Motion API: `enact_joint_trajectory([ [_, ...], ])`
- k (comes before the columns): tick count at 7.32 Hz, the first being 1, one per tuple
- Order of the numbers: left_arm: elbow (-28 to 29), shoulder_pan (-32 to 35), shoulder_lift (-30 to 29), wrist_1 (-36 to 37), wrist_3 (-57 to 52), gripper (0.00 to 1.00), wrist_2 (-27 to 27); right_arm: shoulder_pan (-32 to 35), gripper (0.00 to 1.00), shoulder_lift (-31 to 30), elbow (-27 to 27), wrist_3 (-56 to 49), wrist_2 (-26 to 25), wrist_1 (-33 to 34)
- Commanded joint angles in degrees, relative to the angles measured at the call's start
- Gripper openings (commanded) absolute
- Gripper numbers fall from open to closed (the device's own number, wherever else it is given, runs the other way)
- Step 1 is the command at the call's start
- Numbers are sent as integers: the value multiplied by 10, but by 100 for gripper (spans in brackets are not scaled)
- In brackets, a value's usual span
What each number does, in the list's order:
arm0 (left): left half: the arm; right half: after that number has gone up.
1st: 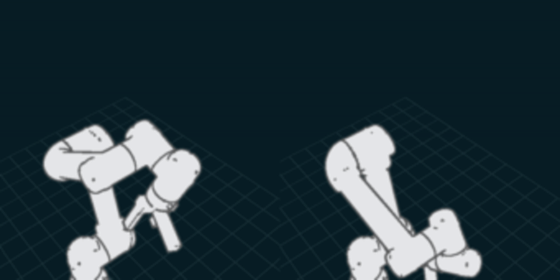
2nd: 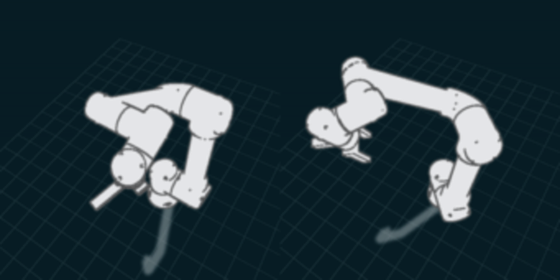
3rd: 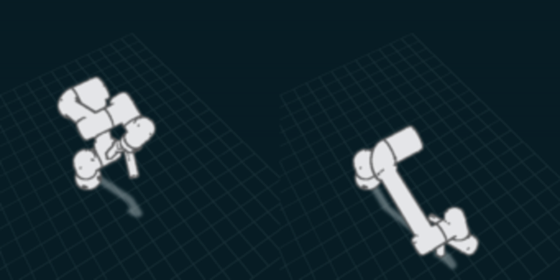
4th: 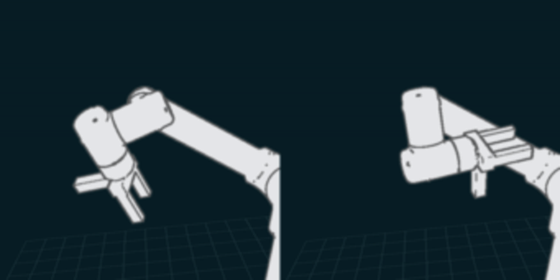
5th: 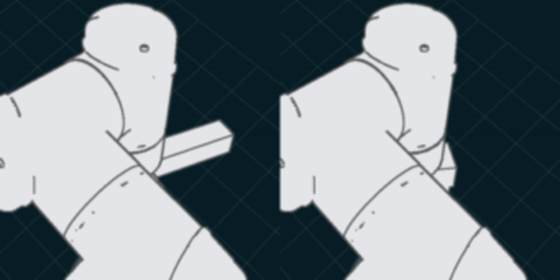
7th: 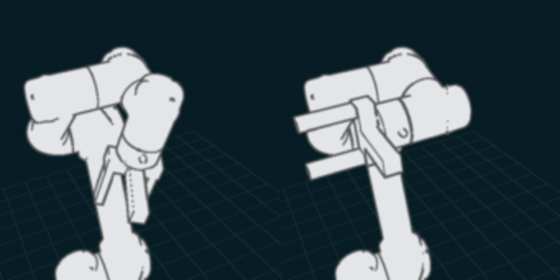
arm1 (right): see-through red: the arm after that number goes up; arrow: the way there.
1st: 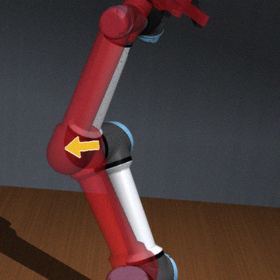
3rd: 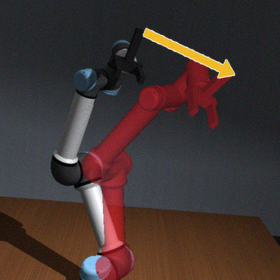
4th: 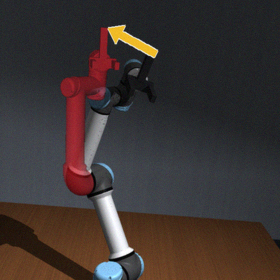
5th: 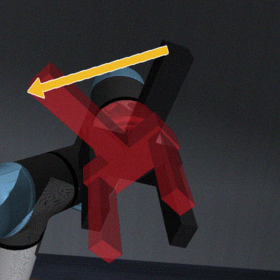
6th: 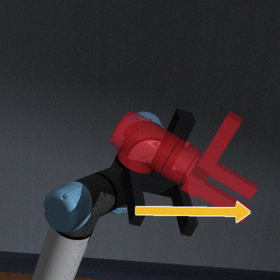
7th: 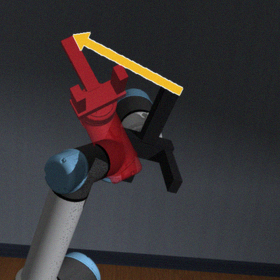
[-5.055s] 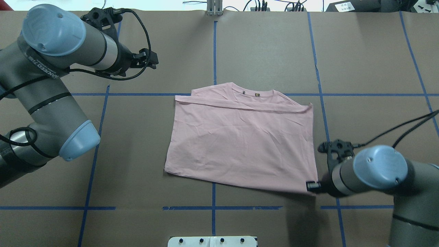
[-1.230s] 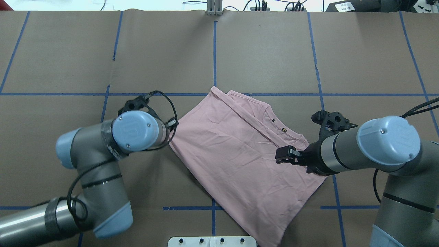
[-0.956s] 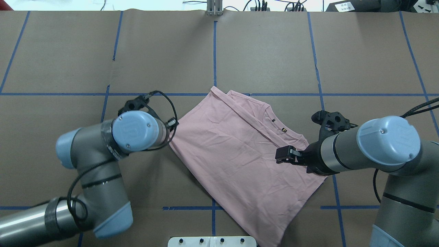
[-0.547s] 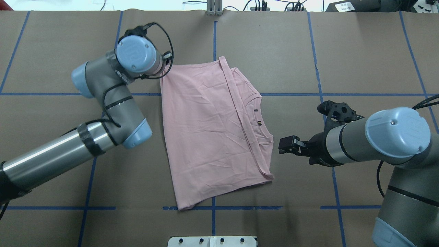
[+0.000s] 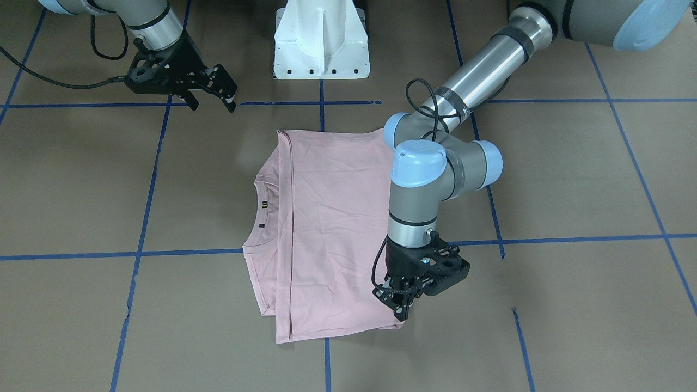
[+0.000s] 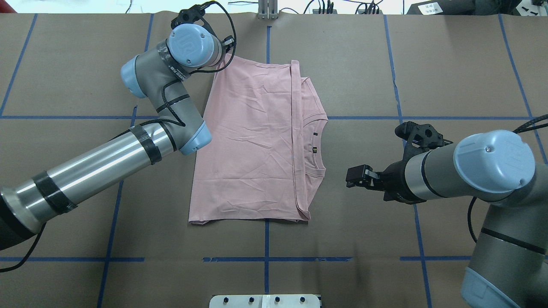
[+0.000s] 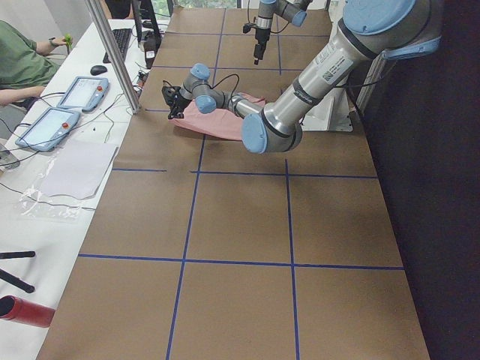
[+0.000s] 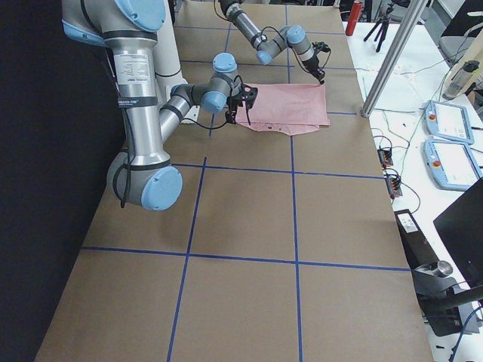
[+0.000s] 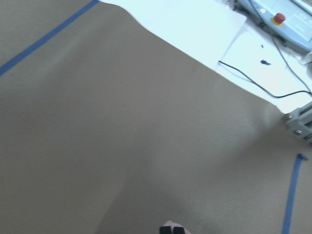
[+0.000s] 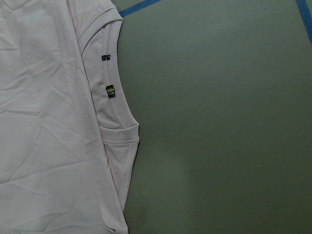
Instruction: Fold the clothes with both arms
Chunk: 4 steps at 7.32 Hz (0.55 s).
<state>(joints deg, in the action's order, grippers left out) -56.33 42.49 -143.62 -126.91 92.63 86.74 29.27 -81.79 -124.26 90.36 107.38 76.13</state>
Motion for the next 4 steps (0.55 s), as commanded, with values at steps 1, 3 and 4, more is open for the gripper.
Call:
enact_joint_trajectory([
  [1, 11, 2, -4, -14, -48, 100, -1, -1, 100, 4, 3, 0, -18, 2],
  [3, -54, 11, 27, 16, -52, 100, 89, 1, 100, 30, 36, -1, -31, 8],
  [4, -165, 11, 96, 51, -49, 100, 133, 6, 100, 33, 45, -5, -31, 8],
])
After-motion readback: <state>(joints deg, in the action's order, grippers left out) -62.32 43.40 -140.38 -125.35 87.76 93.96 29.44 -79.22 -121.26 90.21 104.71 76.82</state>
